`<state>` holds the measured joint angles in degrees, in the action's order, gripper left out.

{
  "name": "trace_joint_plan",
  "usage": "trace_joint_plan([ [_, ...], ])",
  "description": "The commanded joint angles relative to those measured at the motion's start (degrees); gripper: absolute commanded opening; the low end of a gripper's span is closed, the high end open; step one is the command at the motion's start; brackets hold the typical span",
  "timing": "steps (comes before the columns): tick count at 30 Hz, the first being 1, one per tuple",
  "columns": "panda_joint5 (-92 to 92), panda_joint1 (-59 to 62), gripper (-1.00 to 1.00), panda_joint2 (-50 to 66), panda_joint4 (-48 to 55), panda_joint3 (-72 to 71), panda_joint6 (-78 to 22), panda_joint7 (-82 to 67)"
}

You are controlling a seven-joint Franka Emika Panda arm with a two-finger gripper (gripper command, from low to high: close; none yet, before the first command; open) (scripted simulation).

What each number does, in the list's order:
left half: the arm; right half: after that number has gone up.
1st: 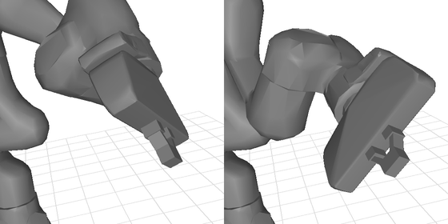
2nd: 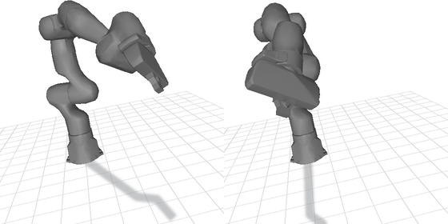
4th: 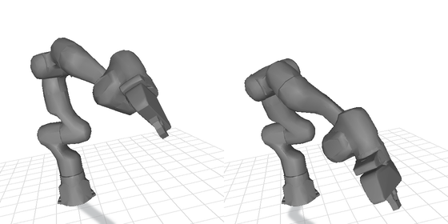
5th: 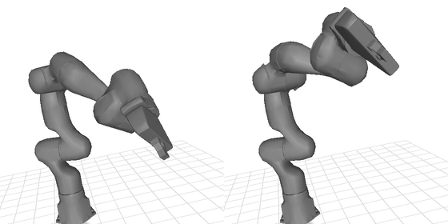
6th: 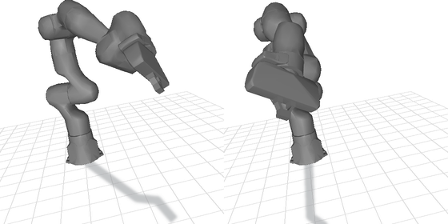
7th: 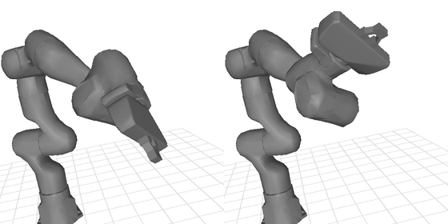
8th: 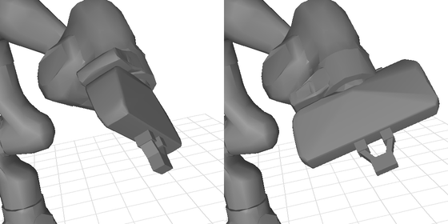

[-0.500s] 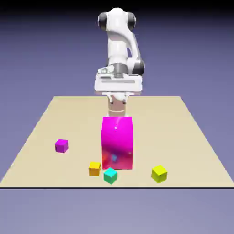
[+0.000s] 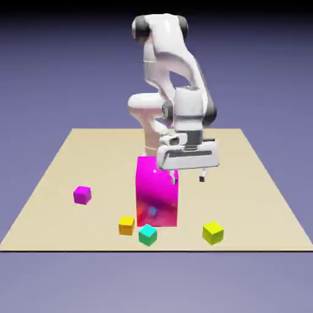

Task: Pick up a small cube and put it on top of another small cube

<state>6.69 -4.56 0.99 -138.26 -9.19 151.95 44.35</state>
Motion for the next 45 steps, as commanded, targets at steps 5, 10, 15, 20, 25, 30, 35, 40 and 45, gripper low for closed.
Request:
trace_joint_plan([
  [5, 2.06, -0.88, 0.0, 10.39, 7.02, -2.84, -6.81, 0.58],
  [10, 4.13, -2.0, 0.0, 20.77, 14.03, -5.67, -13.61, 1.17],
  [15, 6.42, -3.3, 0.0, 28.0, 16.14, -5.07, -11.58, 2.48],
  [20, 7.21, -3.75, -1.0, 29.92, 16.15, -4.39, -9.7, 3.01],
  [25, 1.51, 0.97, -1.0, 20.53, 13.17, -2.21, -15.7, 3.31],
  [30, -6.27, 8.94, -1.0, 12.51, 6.06, 8.17, -15.86, 8.06],
  [35, -10.96, 13.75, -1.0, 7.67, 1.76, 14.44, -15.95, 10.93],
  [40, -12.98, 14.31, -1.0, 16.38, 0.34, 13.26, -5.88, 9.47],
  [45, -11.54, 13.91, 1.0, 10.16, 1.36, 14.1, -13.08, 10.52],
])
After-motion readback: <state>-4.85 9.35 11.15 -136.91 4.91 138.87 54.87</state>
